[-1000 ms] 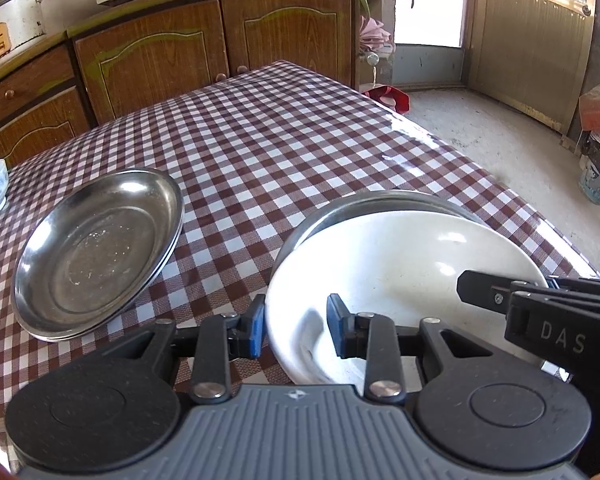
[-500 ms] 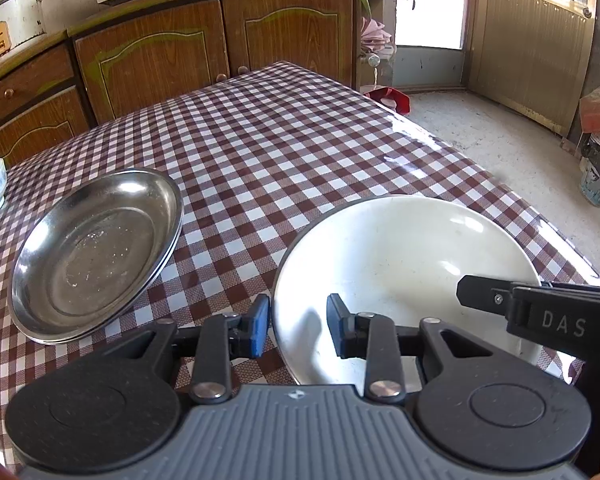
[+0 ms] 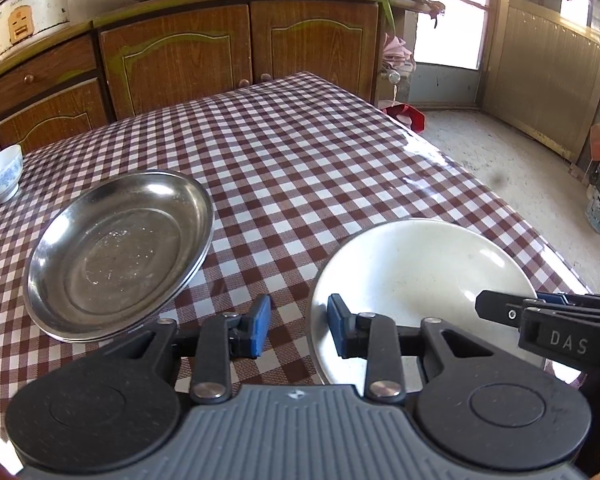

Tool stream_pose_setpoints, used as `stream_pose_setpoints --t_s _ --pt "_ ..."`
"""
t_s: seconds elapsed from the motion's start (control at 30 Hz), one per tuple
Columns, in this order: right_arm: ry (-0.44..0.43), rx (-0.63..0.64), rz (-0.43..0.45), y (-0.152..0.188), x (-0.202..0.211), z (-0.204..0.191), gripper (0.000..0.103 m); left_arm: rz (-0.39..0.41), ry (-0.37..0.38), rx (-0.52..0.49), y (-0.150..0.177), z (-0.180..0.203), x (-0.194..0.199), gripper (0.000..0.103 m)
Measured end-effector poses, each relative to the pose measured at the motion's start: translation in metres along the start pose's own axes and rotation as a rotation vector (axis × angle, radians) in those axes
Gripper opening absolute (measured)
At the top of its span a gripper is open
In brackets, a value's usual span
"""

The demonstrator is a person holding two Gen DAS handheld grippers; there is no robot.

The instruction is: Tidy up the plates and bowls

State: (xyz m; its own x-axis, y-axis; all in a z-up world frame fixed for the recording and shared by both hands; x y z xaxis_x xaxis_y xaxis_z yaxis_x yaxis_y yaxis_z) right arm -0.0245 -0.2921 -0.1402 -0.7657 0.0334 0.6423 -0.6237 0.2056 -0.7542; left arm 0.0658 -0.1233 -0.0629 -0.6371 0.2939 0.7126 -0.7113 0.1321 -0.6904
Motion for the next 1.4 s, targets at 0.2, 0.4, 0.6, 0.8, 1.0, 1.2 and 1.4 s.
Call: stream_pose_setpoints --t_s 0.2,0.4,0.6,0.8,1.0,1.2,1.4 --pt "-0.028 -0.016 0.008 -0.009 0.006 0.004 0.049 0.019 -0.007 0.023 -0.005 -0.006 0.005 0.034" --pt "-0.004 0.011 0.051 -0.024 0.018 0.010 0.056 0.028 -0.004 0.043 -0.008 -0.011 0.009 0.034" --pt "-0.011 0.060 0.094 -0.031 0.028 -0.004 0.056 0.047 -0.009 0.062 -0.014 -0.018 0.020 0.036" --pt "-0.028 0.161 0.132 -0.040 0.030 -0.042 0.056 0.060 -0.054 0.105 -0.018 -0.038 0.033 0.045" --pt "-0.089 0.219 0.140 -0.050 0.025 -0.082 0.057 0.087 -0.116 0.171 -0.027 -0.070 0.049 0.057" --pt "-0.156 0.283 0.155 -0.062 0.023 -0.128 0.058 0.119 -0.179 0.241 -0.037 -0.107 0.067 0.066" --pt "-0.219 0.322 0.160 -0.073 0.021 -0.168 0.058 0.147 -0.249 0.305 -0.043 -0.144 0.086 0.071"
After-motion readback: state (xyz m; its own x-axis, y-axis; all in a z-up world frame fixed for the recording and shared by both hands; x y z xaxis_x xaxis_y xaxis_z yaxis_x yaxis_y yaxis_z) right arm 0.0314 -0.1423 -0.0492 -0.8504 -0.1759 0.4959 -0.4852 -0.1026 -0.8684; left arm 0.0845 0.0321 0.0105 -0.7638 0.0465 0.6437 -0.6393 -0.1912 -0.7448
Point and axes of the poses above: each gripper's, at about its wrist camera, not at the fingertips, and x roughly against the way its jaws point, z to its right, y to its underside, the point moved 6 cm from there along -x, roughly the way its jaws point, and after that the axes turned 11 degrees about x, right-handed, at the moved point
